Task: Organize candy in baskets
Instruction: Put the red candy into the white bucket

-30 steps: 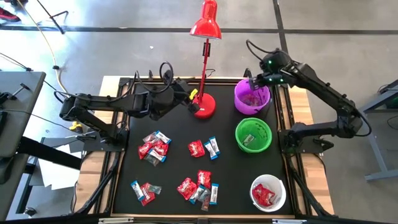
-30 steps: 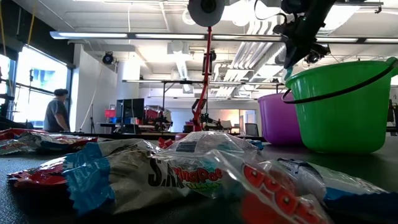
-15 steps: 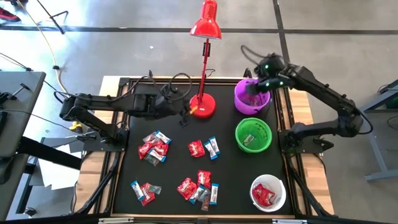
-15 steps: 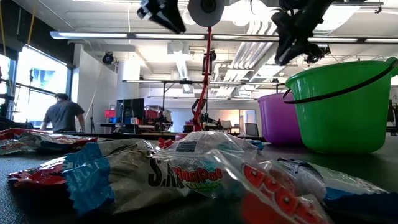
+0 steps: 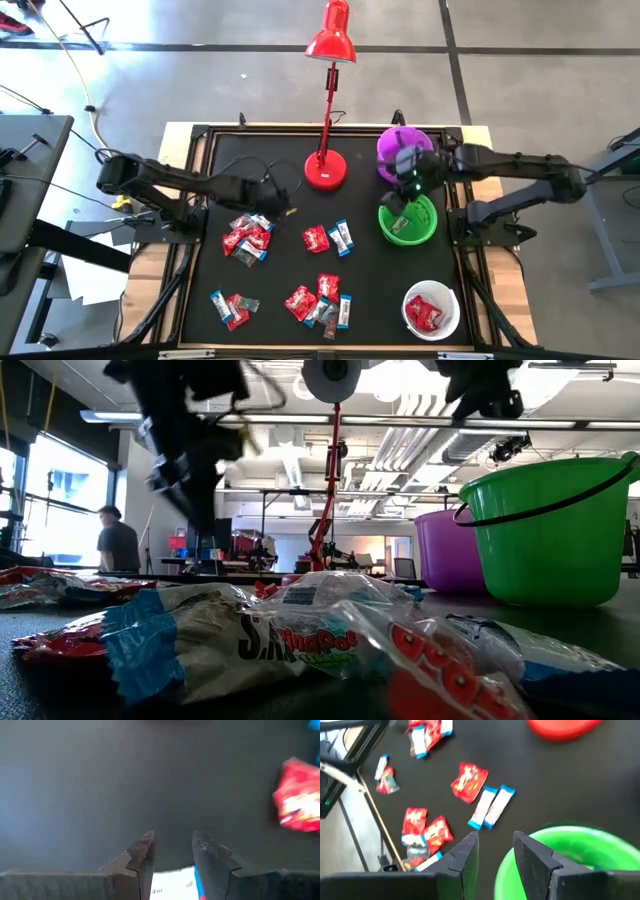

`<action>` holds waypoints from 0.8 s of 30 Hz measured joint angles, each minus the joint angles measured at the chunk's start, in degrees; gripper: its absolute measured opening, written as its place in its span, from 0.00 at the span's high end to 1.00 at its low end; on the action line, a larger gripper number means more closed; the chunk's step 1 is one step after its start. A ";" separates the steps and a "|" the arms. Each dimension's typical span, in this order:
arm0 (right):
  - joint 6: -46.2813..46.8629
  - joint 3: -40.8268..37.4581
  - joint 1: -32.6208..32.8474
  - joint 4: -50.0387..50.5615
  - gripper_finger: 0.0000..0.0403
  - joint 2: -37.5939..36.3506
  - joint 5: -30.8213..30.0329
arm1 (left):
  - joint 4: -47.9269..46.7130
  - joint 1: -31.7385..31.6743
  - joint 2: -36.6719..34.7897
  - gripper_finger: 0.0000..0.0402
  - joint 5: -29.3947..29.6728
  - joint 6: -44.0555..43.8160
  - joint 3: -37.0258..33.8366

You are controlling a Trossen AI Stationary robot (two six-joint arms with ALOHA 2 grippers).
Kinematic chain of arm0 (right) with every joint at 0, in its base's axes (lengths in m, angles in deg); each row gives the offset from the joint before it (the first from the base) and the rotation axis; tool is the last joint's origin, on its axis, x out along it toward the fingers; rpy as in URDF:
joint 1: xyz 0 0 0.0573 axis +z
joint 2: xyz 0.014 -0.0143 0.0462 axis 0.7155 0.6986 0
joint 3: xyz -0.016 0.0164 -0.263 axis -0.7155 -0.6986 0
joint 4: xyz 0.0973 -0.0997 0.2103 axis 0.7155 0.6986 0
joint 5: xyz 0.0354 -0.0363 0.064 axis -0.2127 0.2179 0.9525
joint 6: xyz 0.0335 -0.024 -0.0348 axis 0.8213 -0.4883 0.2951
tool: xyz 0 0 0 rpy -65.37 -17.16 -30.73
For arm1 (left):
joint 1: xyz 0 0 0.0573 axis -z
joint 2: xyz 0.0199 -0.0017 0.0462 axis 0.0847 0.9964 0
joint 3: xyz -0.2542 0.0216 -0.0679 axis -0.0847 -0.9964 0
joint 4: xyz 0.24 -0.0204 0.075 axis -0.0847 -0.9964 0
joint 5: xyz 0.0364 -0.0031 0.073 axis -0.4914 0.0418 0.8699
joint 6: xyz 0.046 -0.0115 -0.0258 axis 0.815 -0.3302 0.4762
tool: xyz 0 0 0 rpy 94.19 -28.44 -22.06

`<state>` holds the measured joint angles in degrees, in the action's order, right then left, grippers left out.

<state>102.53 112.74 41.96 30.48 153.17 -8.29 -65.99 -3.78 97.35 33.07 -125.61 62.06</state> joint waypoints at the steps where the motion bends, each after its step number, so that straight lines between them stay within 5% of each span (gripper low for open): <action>1: 0.85 0.00 1.68 0.00 0.71 0.00 -0.83 | 0.00 0.75 0.00 0.71 -0.27 -4.18 -1.56; 8: 2.07 0.00 10.87 0.04 0.71 0.00 -1.90 | -1.40 6.93 0.00 0.71 -3.82 -23.78 -7.57; 19: 4.59 0.00 18.60 0.04 0.71 0.00 -2.94 | -7.12 15.19 -0.05 0.71 -8.68 -28.01 -3.53; 24: 4.84 0.00 20.77 0.02 0.71 0.00 -4.37 | -22.91 18.95 -0.07 0.71 -7.47 -33.81 -0.04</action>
<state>107.37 112.74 62.74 30.50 153.18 -12.67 -88.90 15.17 97.28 25.60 -159.42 62.03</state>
